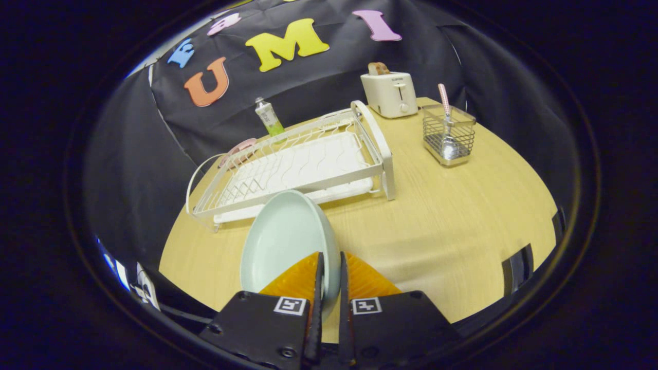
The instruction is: Take the plate from the dish rack, then take the spoon from the basket and place it into the plate.
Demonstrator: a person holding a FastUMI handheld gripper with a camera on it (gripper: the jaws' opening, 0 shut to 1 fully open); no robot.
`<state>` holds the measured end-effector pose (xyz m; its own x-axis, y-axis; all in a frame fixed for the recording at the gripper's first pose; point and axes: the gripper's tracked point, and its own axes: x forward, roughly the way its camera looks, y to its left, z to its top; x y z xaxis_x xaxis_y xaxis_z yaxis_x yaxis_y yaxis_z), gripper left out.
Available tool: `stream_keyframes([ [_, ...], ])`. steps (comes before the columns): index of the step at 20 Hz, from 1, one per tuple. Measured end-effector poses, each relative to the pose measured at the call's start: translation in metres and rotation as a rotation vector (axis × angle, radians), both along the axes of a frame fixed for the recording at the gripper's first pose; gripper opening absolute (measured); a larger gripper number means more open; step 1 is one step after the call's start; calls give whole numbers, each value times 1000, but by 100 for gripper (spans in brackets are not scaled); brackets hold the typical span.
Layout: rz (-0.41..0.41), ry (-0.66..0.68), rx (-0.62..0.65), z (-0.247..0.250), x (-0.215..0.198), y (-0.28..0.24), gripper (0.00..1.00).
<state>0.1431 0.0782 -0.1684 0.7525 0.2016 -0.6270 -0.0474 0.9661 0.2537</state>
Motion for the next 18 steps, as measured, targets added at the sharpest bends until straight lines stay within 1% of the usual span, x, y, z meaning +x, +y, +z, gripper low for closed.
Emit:
stream_keyframes([
  [2,2,-12,-13,-10,4,-5,21],
  [3,1,-9,-20,-19,2,-9,26],
  [5,2,4,-1,-28,1,-13,30],
  [7,-5,-14,-8,-29,1,-24,33],
  [8,-6,-44,-12,-24,2,-30,30],
  [9,-2,-78,-12,-17,0,-33,35],
  [10,-1,-112,-21,-10,1,-38,42],
  [11,-4,-156,-38,-1,2,-46,58],
  [12,-22,-207,-67,9,4,-57,65],
  [13,-35,-255,-99,18,4,-67,77],
  [17,-38,-381,-169,49,13,-89,96],
  [18,-46,-414,-179,59,18,-98,97],
])
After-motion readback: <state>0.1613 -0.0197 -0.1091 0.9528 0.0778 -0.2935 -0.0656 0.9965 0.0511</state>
